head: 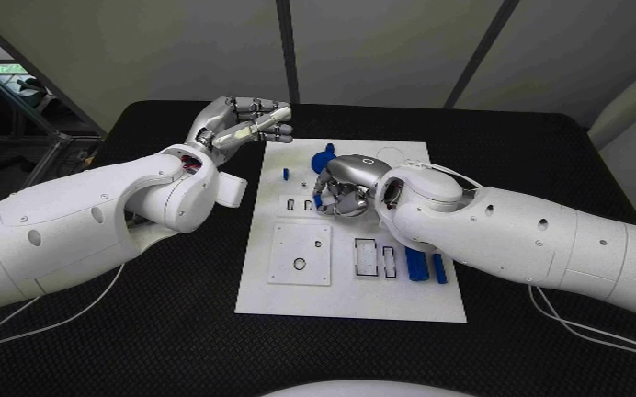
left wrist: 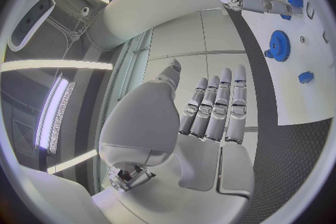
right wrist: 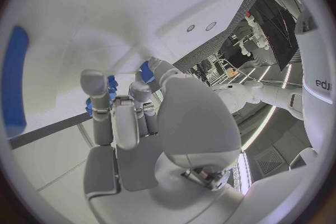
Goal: Assemble the parts on the task board
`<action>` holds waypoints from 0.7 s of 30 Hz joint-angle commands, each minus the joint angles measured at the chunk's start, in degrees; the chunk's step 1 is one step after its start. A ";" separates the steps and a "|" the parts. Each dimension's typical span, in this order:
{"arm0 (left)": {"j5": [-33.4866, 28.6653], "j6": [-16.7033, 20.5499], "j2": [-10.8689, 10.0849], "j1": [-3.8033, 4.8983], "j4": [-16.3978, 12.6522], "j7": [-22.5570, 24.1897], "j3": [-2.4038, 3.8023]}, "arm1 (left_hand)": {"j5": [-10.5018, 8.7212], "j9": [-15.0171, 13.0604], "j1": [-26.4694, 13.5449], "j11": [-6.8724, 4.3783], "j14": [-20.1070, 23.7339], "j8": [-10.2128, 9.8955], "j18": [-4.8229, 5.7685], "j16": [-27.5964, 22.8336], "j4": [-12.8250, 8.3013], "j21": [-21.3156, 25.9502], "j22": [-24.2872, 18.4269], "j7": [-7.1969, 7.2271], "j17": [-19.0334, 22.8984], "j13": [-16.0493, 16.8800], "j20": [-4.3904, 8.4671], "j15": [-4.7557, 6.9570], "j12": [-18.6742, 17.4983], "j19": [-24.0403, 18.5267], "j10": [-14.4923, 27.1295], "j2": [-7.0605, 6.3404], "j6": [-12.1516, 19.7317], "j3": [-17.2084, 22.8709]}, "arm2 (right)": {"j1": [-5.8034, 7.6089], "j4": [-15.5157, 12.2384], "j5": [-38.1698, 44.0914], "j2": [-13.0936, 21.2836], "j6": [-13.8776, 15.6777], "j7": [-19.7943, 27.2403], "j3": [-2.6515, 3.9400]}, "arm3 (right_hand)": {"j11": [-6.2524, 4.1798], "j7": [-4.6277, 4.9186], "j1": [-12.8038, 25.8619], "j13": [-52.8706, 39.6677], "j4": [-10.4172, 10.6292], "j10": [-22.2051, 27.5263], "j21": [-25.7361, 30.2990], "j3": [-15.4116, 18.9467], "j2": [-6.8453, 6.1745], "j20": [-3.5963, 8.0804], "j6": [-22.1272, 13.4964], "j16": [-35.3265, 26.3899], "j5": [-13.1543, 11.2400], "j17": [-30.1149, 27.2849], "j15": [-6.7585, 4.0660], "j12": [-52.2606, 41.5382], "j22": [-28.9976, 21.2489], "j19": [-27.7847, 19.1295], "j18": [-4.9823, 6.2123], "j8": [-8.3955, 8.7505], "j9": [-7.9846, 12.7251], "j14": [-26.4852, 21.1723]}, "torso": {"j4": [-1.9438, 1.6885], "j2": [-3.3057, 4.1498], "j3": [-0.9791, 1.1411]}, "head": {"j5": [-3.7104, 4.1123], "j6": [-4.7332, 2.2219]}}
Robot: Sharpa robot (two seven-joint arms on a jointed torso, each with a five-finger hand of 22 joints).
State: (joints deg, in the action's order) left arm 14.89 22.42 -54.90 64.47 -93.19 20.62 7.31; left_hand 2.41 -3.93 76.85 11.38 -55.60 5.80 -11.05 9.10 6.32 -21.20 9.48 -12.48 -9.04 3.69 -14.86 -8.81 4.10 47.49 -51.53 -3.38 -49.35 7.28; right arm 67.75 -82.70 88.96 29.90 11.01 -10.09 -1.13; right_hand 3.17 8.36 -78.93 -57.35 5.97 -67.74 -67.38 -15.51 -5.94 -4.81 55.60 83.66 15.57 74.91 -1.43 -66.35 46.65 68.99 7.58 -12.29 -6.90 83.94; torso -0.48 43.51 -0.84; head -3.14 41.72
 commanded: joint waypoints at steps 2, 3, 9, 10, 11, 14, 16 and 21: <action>0.38 -0.24 0.00 0.08 -0.07 0.17 0.03 | 0.33 0.02 0.21 0.02 0.39 -0.21 0.82 -0.35 -0.07 0.32 -0.07 -0.76 -0.07 0.05 0.00 -0.16 -0.27 -0.58 0.11 0.57 -0.40 0.17 | -0.04 0.15 0.52 0.05 -0.86 -0.47 -0.13 | 0.22 0.08 0.62 0.61 -0.15 1.02 0.50 -0.15 -0.28 -0.21 -0.91 -0.15 -0.38 4.65 0.42 0.71 -0.39 -0.59 0.27 0.50 0.14 3.77 | 0.08 0.02 0.00 | -0.07 0.05; 0.38 -0.24 0.00 0.08 -0.08 0.17 0.03 | 0.33 0.02 0.21 0.02 0.39 -0.21 0.82 -0.35 -0.07 0.32 -0.07 -0.76 -0.07 0.05 0.00 -0.16 -0.27 -0.58 0.11 0.57 -0.40 0.17 | -0.04 0.16 0.52 0.05 -0.85 -0.47 -0.13 | 0.23 0.10 0.63 0.69 -0.15 1.09 0.52 -0.15 -0.30 -0.23 -0.96 -0.16 -0.38 4.63 0.43 0.77 -0.43 -0.62 0.28 0.51 0.14 3.76 | 0.08 0.02 0.00 | -0.07 0.05; 0.38 -0.26 -0.01 0.08 -0.08 0.14 0.03 | 0.33 0.02 0.21 0.02 0.39 -0.21 0.82 -0.35 -0.07 0.32 -0.07 -0.76 -0.07 0.05 0.00 -0.16 -0.27 -0.58 0.11 0.57 -0.40 0.17 | -0.04 0.20 0.54 0.05 -0.65 -0.49 -0.14 | 0.84 0.65 2.24 2.09 0.56 2.46 1.42 0.71 -0.89 -0.78 -3.15 -0.67 -5.25 3.94 1.00 1.64 -1.73 -1.39 0.48 1.19 0.43 3.51 | 0.02 0.01 -0.01 | 0.05 0.04; 0.38 -0.27 -0.02 0.08 -0.08 0.13 0.03 | 0.33 0.02 0.21 0.02 0.39 -0.21 0.82 -0.35 -0.07 0.32 -0.07 -0.76 -0.07 0.05 0.00 -0.16 -0.27 -0.58 0.11 0.57 -0.40 0.17 | -0.04 0.22 0.54 0.04 -0.64 -0.50 -0.14 | 0.89 0.69 2.40 2.29 0.63 2.67 1.51 0.91 -0.99 -0.84 -3.37 -0.73 -5.74 3.85 1.05 1.73 -1.84 -1.46 0.51 1.20 0.44 3.48 | 0.01 0.02 0.00 | 0.12 0.05; 0.38 -0.27 -0.03 0.08 -0.08 0.13 0.03 | 0.33 0.02 0.21 0.02 0.39 -0.21 0.82 -0.35 -0.07 0.32 -0.07 -0.76 -0.07 0.05 0.00 -0.16 -0.27 -0.58 0.11 0.57 -0.40 0.17 | -0.04 0.24 0.54 0.03 -0.65 -0.52 -0.14 | 0.93 0.72 2.53 2.48 0.69 2.85 1.59 1.07 -1.09 -0.88 -3.55 -0.79 -5.89 3.77 1.09 1.84 -1.95 -1.52 0.54 1.21 0.45 3.45 | 0.01 0.02 0.00 | 0.12 0.05; 0.38 -0.30 -0.04 0.08 -0.07 0.11 0.03 | 0.33 0.02 0.21 0.02 0.39 -0.21 0.82 -0.35 -0.07 0.32 -0.07 -0.76 -0.07 0.05 0.00 -0.16 -0.27 -0.58 0.11 0.57 -0.40 0.17 | -0.04 0.27 0.54 0.00 -0.68 -0.57 -0.14 | 0.97 0.75 2.62 2.76 0.73 3.11 1.72 1.21 -1.18 -0.92 -3.72 -0.85 -5.92 3.69 1.12 2.01 -2.15 -1.62 0.57 1.24 0.46 3.42 | 0.04 0.02 0.01 | 0.21 0.07; 0.38 -0.34 -0.03 0.08 -0.06 0.10 0.03 | 0.33 0.02 0.21 0.02 0.39 -0.21 0.82 -0.35 -0.07 0.32 -0.07 -0.76 -0.07 0.05 0.00 -0.16 -0.27 -0.58 0.11 0.57 -0.40 0.17 | -0.04 0.28 0.54 -0.01 -0.72 -0.59 -0.14 | 0.99 0.77 2.65 2.89 0.74 3.24 1.79 1.27 -1.21 -0.93 -3.82 -0.89 -5.90 3.63 1.13 2.10 -2.27 -1.68 0.59 1.25 0.46 3.40 | 0.06 0.00 0.02 | 0.21 0.05; 0.38 -0.39 -0.04 0.08 -0.01 0.05 0.03 | 0.33 0.03 0.27 0.04 0.41 -0.26 0.81 -0.40 -0.15 0.36 -0.09 -0.80 -0.09 0.04 -0.01 -0.17 -0.29 -0.64 0.15 0.61 -0.38 0.16 | -0.04 0.34 0.55 -0.03 -0.69 -0.68 -0.14 | 1.07 0.84 2.85 3.14 0.87 3.56 1.88 1.58 -1.33 -1.01 -4.23 -0.92 -5.89 3.61 1.20 2.22 -2.37 -1.74 0.61 1.27 0.48 3.38 | 0.07 0.02 0.00 | 0.20 0.07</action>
State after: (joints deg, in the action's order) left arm 14.89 22.41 -54.93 64.47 -93.17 20.59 7.31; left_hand 2.41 -3.92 77.15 11.37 -55.60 5.81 -11.06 9.10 6.32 -21.20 9.44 -12.48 -9.03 3.69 -14.85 -8.81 4.10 47.07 -51.53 -3.07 -49.35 7.28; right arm 67.75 -82.54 89.17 29.84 11.03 -10.17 -1.16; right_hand 4.29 9.12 -76.70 -54.28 6.88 -64.57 -65.84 -14.25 -7.40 -5.72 51.84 83.02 9.83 74.91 -0.61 -64.34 44.34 67.66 7.57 -11.27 -6.52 83.94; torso -0.42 43.52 -0.84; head -2.92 41.78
